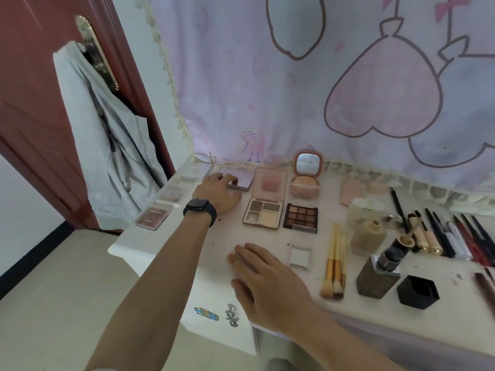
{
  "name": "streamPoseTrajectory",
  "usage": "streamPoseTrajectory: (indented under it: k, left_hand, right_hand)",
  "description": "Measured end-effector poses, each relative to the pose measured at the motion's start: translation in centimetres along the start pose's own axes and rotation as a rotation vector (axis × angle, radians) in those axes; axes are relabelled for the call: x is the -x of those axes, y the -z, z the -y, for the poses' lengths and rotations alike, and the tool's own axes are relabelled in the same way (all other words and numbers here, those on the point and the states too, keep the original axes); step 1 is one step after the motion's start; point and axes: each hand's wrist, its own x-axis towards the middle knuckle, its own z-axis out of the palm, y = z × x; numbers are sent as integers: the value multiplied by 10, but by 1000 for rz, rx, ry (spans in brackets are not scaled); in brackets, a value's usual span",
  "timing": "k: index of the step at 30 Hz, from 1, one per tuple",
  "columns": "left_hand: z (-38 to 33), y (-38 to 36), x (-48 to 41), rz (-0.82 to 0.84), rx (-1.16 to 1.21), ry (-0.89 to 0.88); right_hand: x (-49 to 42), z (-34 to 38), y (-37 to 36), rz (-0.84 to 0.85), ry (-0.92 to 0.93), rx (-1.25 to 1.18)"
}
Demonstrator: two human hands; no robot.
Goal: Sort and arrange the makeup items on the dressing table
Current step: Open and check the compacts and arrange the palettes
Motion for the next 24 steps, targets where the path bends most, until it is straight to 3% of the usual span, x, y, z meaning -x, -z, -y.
streamPoseTrajectory:
  k: [10,20,24]
  left_hand:
    - [1,-3,15,-23,38,116]
    - [-2,-6,9,-115,233,215]
    - [4,-3,10,-13,126,206]
  right_hand:
    - [-1,2,-4,32,-7,-17]
    - [-1,1,-5,31,-27,-49]
    - [-1,0,-7,42,-29,-71]
